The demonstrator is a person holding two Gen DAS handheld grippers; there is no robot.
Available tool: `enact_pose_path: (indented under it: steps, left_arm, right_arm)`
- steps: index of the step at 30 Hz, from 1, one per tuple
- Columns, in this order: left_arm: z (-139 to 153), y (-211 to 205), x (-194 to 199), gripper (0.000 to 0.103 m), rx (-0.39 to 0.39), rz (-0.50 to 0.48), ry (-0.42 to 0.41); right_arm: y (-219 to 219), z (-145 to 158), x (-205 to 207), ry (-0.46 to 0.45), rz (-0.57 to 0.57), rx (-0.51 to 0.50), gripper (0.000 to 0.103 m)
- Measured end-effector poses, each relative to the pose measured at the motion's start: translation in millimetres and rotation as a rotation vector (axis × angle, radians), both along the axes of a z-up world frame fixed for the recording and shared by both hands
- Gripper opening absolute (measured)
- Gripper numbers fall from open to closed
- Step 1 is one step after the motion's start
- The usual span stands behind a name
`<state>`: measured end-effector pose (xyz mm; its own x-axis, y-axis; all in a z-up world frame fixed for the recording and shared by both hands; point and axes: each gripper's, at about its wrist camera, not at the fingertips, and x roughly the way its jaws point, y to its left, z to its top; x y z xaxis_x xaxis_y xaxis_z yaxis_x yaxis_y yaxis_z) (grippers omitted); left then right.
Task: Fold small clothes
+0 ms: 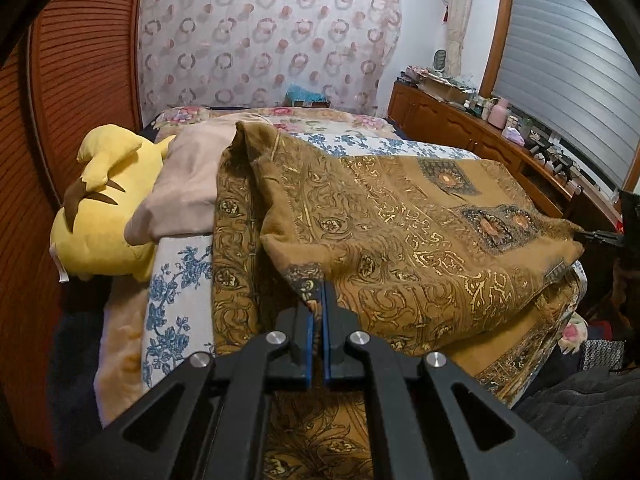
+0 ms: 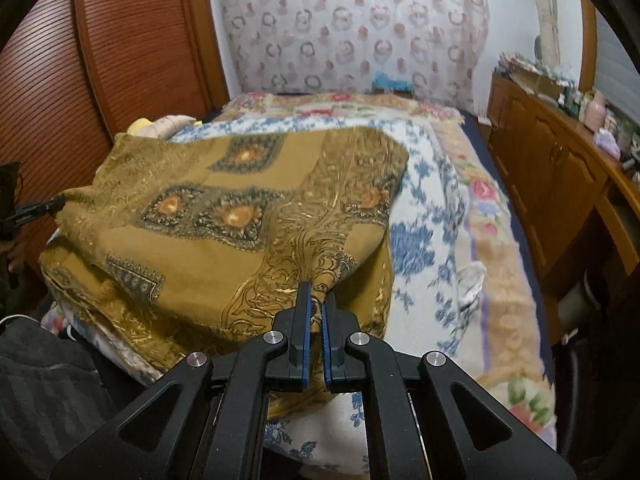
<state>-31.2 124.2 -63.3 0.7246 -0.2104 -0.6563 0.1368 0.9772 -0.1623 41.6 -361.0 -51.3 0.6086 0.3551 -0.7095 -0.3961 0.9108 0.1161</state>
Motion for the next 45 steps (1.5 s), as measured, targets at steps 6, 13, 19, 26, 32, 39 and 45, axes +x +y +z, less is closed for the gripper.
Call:
enact_pose_path:
  steps: [6, 13, 19, 26, 32, 39, 45]
  left_arm:
    - [17.2, 3.2, -6.7, 0.001, -0.027, 0.006, -0.043]
    - [41.3, 0.4, -17.5, 0.001, -0.012, -0.004, -0.084]
    - [30.8, 1.8, -18.9, 0.001, 0.011, 0.0, -0.036]
    - [7.8, 6.2, -17.2, 0.006, -0.001, 0.005, 0.034]
    - [18.0, 8.4, -21.4, 0.028, 0.01, 0.014, -0.003]
    - [19.6, 12.7, -16.0, 0.041, 0.012, 0.031, -0.005]
    - [-9.5, 12.8, 0.6, 0.045, 0.036, 0.064, 0.072]
  right_arm:
    - [0.2, 20.7, -3.0, -0.053, 0.004, 0.024, 0.002]
    - [-7.9, 57.4, -18.0, -0.104, 0.022, 0.022, 0.002]
    - [0.9, 41.4, -26.7, -0.048, 0.045, -0.018, 0.002]
    - [10.7, 11.9, -24.9, -0.004, 0.032, -0.074, 0.006]
    - [14.1, 38.3, -22.2, -0.071, 0.041, -0.116, 0.021]
    - [14.4, 58.2, -12.7, -0.159, -0.003, -0.126, 0.057]
    - [43.3, 31.8, 10.0, -0.137, 0.019, -0.106, 0.062]
